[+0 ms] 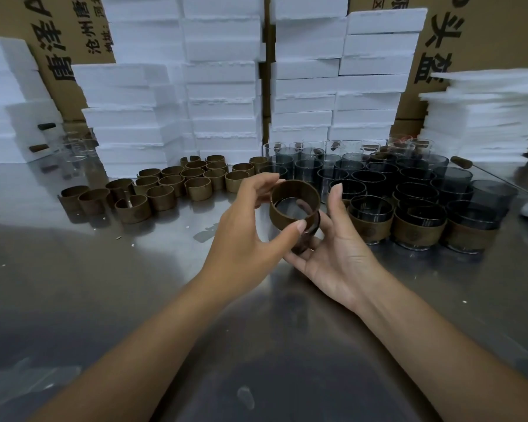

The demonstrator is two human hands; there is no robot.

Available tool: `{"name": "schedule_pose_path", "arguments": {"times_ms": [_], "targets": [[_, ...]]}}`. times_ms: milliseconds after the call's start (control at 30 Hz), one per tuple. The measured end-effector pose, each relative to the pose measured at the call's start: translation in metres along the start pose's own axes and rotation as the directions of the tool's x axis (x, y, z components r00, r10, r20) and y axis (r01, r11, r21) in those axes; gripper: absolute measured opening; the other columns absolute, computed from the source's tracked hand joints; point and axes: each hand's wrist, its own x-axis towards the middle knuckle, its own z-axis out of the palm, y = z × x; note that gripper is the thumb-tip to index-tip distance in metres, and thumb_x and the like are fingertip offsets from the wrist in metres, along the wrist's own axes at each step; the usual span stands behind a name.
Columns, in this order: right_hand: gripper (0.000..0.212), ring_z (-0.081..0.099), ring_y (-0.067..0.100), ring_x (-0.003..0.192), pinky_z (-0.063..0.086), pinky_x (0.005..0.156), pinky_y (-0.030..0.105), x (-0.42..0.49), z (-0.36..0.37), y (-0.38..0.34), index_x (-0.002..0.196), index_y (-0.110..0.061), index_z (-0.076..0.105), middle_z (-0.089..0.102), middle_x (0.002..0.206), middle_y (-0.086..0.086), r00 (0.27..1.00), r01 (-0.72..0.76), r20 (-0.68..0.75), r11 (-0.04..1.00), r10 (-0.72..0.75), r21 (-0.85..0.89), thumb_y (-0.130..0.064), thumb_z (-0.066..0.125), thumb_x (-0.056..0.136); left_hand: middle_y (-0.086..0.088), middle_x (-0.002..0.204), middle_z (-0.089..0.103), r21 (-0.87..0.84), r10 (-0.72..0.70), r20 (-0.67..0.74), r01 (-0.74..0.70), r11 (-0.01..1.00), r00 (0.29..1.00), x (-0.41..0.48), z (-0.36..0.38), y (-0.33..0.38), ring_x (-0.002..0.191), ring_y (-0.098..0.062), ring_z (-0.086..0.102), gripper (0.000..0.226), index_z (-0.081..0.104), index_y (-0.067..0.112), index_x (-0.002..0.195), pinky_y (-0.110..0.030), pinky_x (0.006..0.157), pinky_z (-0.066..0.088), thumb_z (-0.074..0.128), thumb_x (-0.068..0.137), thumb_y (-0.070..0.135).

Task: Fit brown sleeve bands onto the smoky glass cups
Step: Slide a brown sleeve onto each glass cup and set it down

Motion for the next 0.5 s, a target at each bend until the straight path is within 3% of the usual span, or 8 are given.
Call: {"name": "schedule_pose_path", "arguments": {"times_ms": [133, 200, 367, 500], "targets": [[0.093, 0.060, 0.020, 0.107, 0.059, 0.075, 0.036, 0.0023, -0.0017, 0.0005, 0.120, -0.014, 0.065, 0.065, 0.114, 0.014, 0.999, 0.016, 0.032, 1.000, -0.016, 0.011, -0.059, 0.078, 0.039, 0.019, 0.118, 0.057, 0.003, 0.000, 0.017, 0.000, 1.000, 1.000, -0.0001, 0.0001, -0.0003, 0.117, 0.000, 0.053, 0.055, 0.044, 0.026, 0.125, -0.023, 0.102, 0.043, 0.071, 0.077, 0.029], [0.080, 0.061, 0.023, 0.106, 0.058, 0.076, 0.037, 0.0025, -0.0033, 0.0005, 0.111, -0.015, 0.068, 0.068, 0.110, 0.015, 0.998, 0.031, 0.055, 0.999, -0.032, 0.014, -0.053, 0.081, 0.042, 0.014, 0.119, 0.059, -0.031, -0.017, 0.013, 0.017, 0.999, 1.000, 0.0001, -0.0003, 0.0004, 0.117, -0.003, 0.053, 0.055, 0.046, 0.023, 0.126, -0.029, 0.100, 0.046, 0.072, 0.077, 0.026], [0.019, 0.046, 0.022, 0.109, 0.058, 0.080, 0.035, -0.0023, -0.0011, -0.0004, 0.080, -0.020, 0.079, 0.059, 0.108, 0.015, 0.995, 0.038, 0.091, 0.999, -0.037, -0.011, -0.031, 0.076, 0.064, 0.010, 0.124, 0.059, -0.071, -0.069, 0.041, 0.072, 0.995, 0.997, 0.0003, -0.0005, 0.0012, 0.120, -0.001, 0.052, 0.054, 0.050, 0.019, 0.132, -0.025, 0.100, 0.047, 0.073, 0.083, 0.018], [0.030, 0.045, 0.022, 0.128, 0.056, 0.087, 0.037, -0.0038, 0.0006, -0.0027, 0.091, -0.016, 0.071, 0.053, 0.113, 0.012, 0.995, 0.047, 0.087, 0.999, -0.048, 0.011, -0.026, 0.073, 0.063, 0.014, 0.115, 0.063, -0.242, -0.140, 0.035, 0.145, 0.959, 0.989, 0.0027, -0.0002, 0.0064, 0.112, 0.002, 0.057, 0.039, 0.055, 0.023, 0.124, -0.021, 0.094, 0.048, 0.064, 0.085, 0.025]]}}
